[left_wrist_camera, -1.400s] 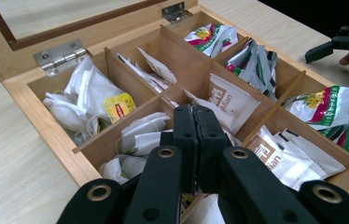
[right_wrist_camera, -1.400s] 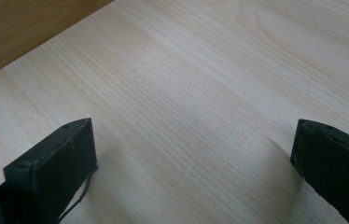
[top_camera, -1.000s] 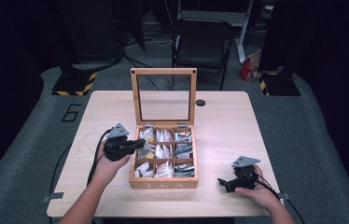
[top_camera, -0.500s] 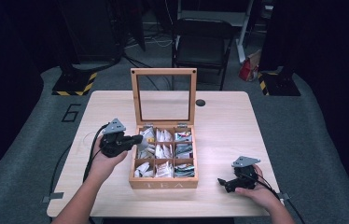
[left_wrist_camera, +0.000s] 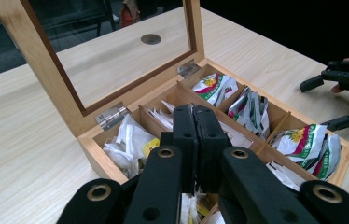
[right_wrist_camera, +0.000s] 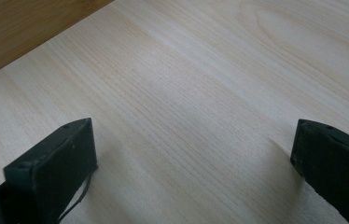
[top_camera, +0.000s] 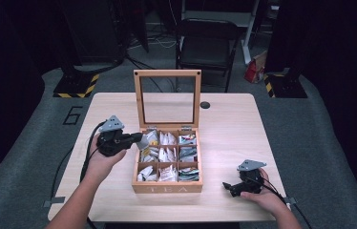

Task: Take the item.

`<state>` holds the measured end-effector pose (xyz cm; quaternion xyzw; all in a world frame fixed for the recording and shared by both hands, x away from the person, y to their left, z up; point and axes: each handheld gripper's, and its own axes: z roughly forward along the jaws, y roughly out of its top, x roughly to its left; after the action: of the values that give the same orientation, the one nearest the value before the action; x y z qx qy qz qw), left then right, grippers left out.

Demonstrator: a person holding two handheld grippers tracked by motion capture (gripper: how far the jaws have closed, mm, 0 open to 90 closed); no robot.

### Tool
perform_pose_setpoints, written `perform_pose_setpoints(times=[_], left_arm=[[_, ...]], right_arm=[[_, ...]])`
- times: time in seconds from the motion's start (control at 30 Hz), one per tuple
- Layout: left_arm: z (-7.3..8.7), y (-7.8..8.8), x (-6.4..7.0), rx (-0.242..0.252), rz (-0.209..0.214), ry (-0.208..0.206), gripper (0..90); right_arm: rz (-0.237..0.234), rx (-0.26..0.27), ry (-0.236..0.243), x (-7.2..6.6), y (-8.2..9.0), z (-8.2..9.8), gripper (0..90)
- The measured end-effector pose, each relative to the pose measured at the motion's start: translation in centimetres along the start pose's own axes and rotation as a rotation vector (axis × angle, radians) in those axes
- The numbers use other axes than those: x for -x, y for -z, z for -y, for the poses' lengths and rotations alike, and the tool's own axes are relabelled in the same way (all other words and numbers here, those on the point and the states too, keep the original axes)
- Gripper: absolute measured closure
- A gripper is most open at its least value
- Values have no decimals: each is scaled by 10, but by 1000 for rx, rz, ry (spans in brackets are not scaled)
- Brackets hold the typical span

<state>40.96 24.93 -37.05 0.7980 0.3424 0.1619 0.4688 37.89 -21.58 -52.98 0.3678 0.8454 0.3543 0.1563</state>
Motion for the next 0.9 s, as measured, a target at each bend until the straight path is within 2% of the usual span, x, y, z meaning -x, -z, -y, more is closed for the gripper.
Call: perform_pose_setpoints(times=[0.57, 0.9], left_arm=[[-6, 14, -7, 19, -32, 0, 887], [-4, 27, -17, 45, -65, 22, 887]], right_arm=[[0, 0, -1, 0, 0, 0, 0], [-3, -4, -4, 0, 0, 0, 0]])
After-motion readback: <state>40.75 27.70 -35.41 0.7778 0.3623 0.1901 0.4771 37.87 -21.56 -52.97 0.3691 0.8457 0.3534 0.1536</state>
